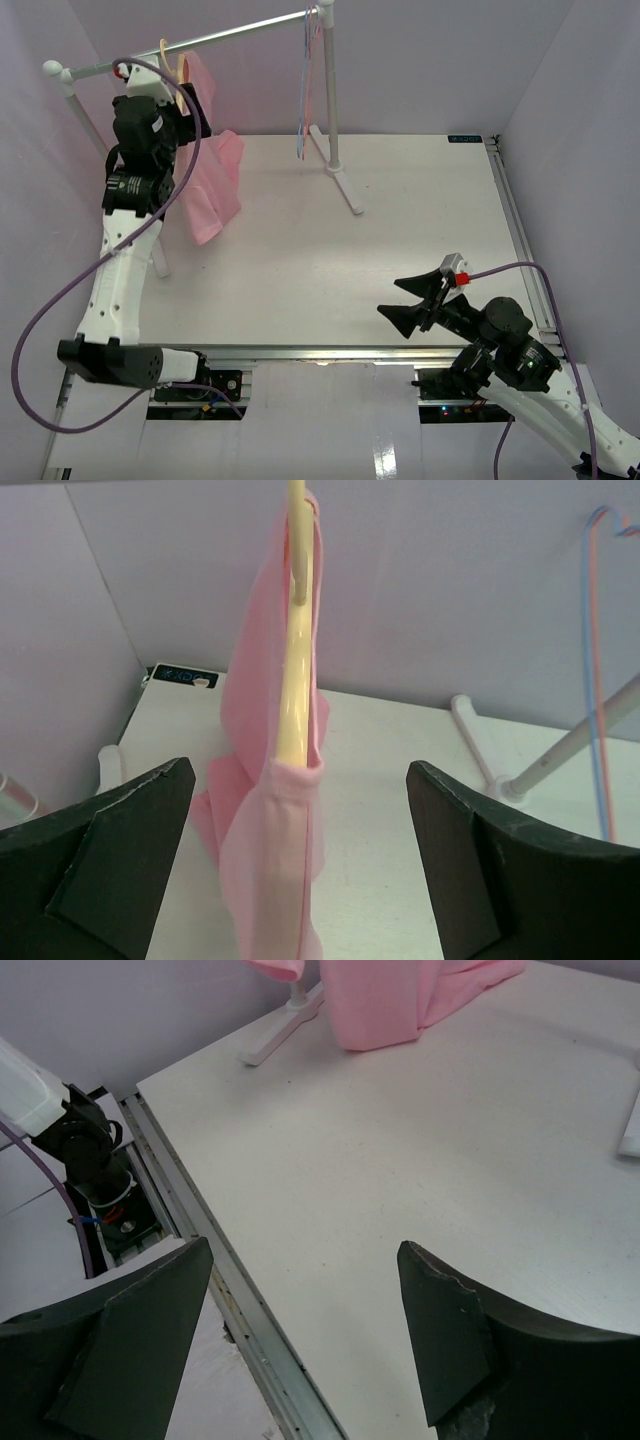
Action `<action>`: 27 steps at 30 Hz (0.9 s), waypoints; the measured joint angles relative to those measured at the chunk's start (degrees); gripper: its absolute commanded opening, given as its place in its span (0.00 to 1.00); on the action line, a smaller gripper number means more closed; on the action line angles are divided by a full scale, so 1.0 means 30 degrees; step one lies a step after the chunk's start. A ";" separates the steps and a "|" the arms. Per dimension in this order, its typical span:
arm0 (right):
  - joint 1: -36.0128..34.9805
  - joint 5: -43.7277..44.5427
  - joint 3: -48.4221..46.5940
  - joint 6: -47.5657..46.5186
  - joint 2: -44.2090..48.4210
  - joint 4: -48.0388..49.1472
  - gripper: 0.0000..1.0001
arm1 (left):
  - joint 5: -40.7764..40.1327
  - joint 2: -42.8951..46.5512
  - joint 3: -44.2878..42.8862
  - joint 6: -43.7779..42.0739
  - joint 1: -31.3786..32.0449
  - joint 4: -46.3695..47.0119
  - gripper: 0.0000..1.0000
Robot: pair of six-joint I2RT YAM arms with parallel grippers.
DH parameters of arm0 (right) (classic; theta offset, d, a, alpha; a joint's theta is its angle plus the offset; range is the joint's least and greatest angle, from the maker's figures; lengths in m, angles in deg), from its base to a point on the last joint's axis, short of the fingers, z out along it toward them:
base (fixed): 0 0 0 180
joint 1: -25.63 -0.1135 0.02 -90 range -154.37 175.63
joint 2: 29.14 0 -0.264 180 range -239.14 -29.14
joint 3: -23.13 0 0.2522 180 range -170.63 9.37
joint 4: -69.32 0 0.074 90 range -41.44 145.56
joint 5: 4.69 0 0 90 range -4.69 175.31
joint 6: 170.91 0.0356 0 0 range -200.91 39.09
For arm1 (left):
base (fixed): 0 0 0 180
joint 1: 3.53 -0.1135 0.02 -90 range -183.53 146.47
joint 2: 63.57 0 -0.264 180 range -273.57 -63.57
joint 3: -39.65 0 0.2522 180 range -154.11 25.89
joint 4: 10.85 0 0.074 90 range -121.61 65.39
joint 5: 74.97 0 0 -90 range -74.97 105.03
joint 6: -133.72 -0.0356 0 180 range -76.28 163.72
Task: Place the t-shirt on the hanger
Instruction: Reset both arms
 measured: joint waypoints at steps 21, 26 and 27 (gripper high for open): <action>0.0000 0.5911 -0.3432 0.1131 -0.5099 -0.2179 0.90 | 0.8796 0.4356 0.7366 0.4052 0.5202 0.2011 0.98; 0.0000 0.8424 -0.4182 0.1809 -0.6168 -0.2745 0.90 | 0.8523 0.5812 1.3072 0.5152 0.6892 0.3366 0.98; 0.0000 0.8911 -0.4182 0.1928 -0.6280 -0.2859 0.90 | 0.8470 0.6440 1.4214 0.5395 0.7000 0.3864 0.98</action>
